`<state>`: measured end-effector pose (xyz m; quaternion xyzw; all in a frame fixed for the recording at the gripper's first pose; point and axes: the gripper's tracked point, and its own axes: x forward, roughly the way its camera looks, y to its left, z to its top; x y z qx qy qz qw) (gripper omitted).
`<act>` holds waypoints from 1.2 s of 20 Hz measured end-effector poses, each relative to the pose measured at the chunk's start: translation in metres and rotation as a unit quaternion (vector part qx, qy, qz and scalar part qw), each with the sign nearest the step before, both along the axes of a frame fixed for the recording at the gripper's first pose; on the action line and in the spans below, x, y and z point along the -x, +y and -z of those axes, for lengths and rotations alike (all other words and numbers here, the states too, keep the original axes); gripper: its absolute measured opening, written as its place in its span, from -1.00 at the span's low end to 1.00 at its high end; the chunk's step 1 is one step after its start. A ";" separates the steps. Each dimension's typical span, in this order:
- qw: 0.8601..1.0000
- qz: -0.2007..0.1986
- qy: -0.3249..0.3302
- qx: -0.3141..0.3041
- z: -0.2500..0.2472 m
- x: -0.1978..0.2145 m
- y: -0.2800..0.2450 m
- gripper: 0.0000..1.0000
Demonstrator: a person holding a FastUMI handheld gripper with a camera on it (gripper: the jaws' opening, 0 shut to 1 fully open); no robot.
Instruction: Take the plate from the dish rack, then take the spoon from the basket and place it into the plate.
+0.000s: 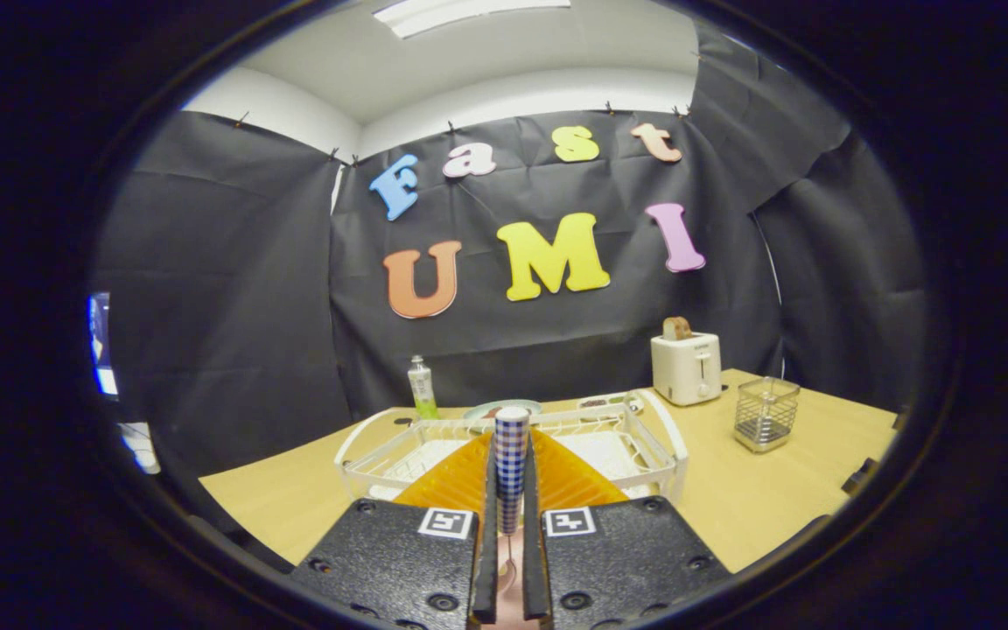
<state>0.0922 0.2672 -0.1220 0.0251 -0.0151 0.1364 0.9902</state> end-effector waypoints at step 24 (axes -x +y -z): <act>0.995 0.066 -0.018 0.078 -0.034 0.015 -0.079 0.92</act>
